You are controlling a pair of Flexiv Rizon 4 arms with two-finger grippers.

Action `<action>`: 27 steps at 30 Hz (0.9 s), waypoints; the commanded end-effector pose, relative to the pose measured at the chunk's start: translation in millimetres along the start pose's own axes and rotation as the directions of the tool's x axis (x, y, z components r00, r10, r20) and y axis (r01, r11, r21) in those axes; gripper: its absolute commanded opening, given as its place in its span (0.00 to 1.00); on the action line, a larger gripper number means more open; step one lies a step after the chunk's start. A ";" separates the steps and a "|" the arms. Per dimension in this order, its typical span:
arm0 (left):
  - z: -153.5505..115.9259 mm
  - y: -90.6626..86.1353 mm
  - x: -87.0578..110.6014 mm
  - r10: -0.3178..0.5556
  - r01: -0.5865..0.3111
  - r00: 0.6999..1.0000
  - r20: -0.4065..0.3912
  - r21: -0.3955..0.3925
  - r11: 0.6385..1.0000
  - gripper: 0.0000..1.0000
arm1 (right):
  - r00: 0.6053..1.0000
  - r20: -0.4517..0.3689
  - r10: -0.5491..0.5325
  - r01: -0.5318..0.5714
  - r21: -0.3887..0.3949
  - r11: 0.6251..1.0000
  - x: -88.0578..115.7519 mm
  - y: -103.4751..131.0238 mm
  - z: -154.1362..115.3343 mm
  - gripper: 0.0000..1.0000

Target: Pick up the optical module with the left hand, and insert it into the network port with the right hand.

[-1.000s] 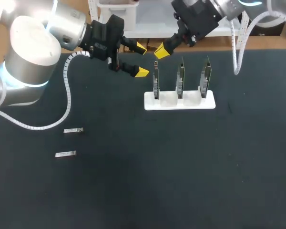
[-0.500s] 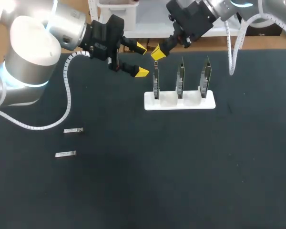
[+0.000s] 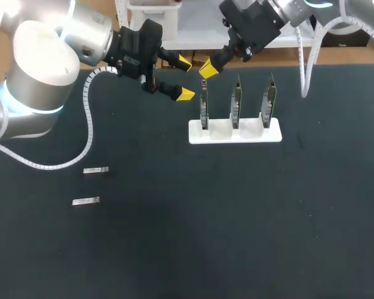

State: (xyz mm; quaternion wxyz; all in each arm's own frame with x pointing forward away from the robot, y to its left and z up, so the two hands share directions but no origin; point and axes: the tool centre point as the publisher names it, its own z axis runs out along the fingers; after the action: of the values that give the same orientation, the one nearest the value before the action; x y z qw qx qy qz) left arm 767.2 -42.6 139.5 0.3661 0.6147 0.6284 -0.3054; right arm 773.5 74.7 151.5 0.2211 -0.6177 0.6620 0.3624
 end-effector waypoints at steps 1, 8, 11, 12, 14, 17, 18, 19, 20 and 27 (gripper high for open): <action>0.3 1.2 -0.1 0.000 0.000 1.000 -0.002 0.002 1.000 1.00 | 1.000 0.000 0.000 0.000 -0.003 1.000 -0.1 1.3 1.7 0.00; 0.3 1.2 -0.1 0.000 0.000 1.000 -0.002 0.002 1.000 1.00 | 1.000 -0.011 -0.004 0.004 -0.012 1.000 -1.8 3.3 5.5 0.00; 0.3 1.2 -0.1 0.000 0.000 1.000 -0.002 0.002 1.000 1.00 | 1.000 -0.014 0.001 -0.001 -0.012 1.000 -0.3 4.2 6.1 0.00; 0.3 1.2 -0.1 0.000 0.000 1.000 -0.002 0.002 1.000 1.00 | 1.000 -0.014 0.003 -0.003 -0.010 1.000 0.0 4.4 6.1 0.00; 0.3 1.2 -0.1 0.000 0.000 1.000 -0.002 0.002 1.000 1.00 | 1.000 -0.011 0.006 -0.006 -0.007 1.000 0.1 4.7 6.4 0.00; 0.3 1.2 -0.1 0.000 0.000 1.000 -0.002 0.002 1.000 1.00 | 1.000 -0.010 0.007 -0.007 -0.005 1.000 -0.1 4.9 8.0 0.00; 0.3 1.2 -0.1 0.000 0.000 1.000 -0.002 0.002 1.000 1.00 | 1.000 -0.009 0.008 -0.008 -0.005 1.000 -0.1 4.8 8.5 0.00; 0.3 1.2 -0.1 0.000 0.000 1.000 -0.002 0.002 1.000 1.00 | 1.000 -0.009 0.009 -0.009 -0.006 1.000 0.2 4.8 9.3 0.00; 0.3 1.2 -0.1 0.000 0.000 1.000 -0.002 0.002 1.000 1.00 | 1.000 -0.010 0.009 -0.009 -0.008 1.000 0.5 4.9 9.9 0.00; 0.3 1.2 -0.1 0.000 0.000 1.000 -0.002 0.002 1.000 1.00 | 1.000 -0.013 0.017 -0.018 -0.014 1.000 4.0 4.5 11.6 0.00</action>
State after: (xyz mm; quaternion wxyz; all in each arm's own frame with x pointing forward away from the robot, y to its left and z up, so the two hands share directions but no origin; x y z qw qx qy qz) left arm 767.2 -42.6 139.5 0.3661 0.6147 0.6284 -0.3054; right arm 766.2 80.8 144.3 0.2095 -0.6160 0.6661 0.3648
